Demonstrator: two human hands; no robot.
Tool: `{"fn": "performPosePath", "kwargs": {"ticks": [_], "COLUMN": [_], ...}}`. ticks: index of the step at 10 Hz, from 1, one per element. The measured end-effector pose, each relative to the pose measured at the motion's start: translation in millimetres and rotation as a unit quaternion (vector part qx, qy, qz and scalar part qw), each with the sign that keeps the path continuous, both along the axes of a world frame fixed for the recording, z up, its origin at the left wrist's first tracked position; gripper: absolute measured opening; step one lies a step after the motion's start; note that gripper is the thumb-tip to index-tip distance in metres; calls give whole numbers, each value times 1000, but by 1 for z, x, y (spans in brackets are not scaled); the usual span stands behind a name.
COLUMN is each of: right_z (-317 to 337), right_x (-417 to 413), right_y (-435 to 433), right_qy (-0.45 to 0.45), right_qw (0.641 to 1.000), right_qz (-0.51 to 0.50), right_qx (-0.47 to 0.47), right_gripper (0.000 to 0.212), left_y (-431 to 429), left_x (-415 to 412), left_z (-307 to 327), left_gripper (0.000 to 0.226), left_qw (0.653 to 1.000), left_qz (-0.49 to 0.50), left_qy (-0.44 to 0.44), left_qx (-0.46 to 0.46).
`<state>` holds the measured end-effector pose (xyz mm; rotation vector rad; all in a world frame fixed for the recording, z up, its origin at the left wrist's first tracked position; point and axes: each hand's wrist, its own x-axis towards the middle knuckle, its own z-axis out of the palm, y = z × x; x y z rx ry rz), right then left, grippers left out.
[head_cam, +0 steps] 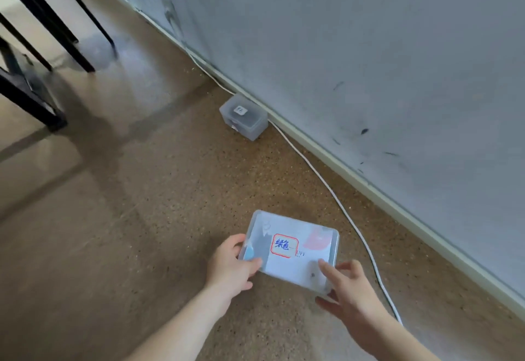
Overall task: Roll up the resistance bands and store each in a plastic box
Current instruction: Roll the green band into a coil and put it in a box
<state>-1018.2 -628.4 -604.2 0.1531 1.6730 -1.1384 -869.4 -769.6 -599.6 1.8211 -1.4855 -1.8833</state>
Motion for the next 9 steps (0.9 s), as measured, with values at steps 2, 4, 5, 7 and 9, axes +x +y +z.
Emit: {"fn": "performPosePath", "kwargs": {"ticks": [2, 4, 5, 7, 9], "right_z": [3, -74, -112, -159, -167], "right_x": [-45, -100, -120, -127, -128], "right_y": [-89, -222, -275, -353, -389], "right_qy": [-73, -79, -77, -55, -43], "right_qw": [995, 985, 975, 971, 990], "right_qz": [-63, -156, -205, -232, -124], "right_qx": [9, -16, -30, -25, 57], "right_gripper": [39, 33, 31, 35, 23], "left_y": [-83, -206, -246, -292, -332], "left_x": [-36, -125, -160, -188, -189], "left_z": [-7, -90, -120, -159, -163], "left_gripper": [39, 64, 60, 62, 77], "left_qw": [999, 997, 993, 983, 983], "left_qz": [24, 45, 19, -6, 32], "left_qy": [5, 66, 102, 152, 162], "left_qx": [-33, -21, 61, 105, 84]}}
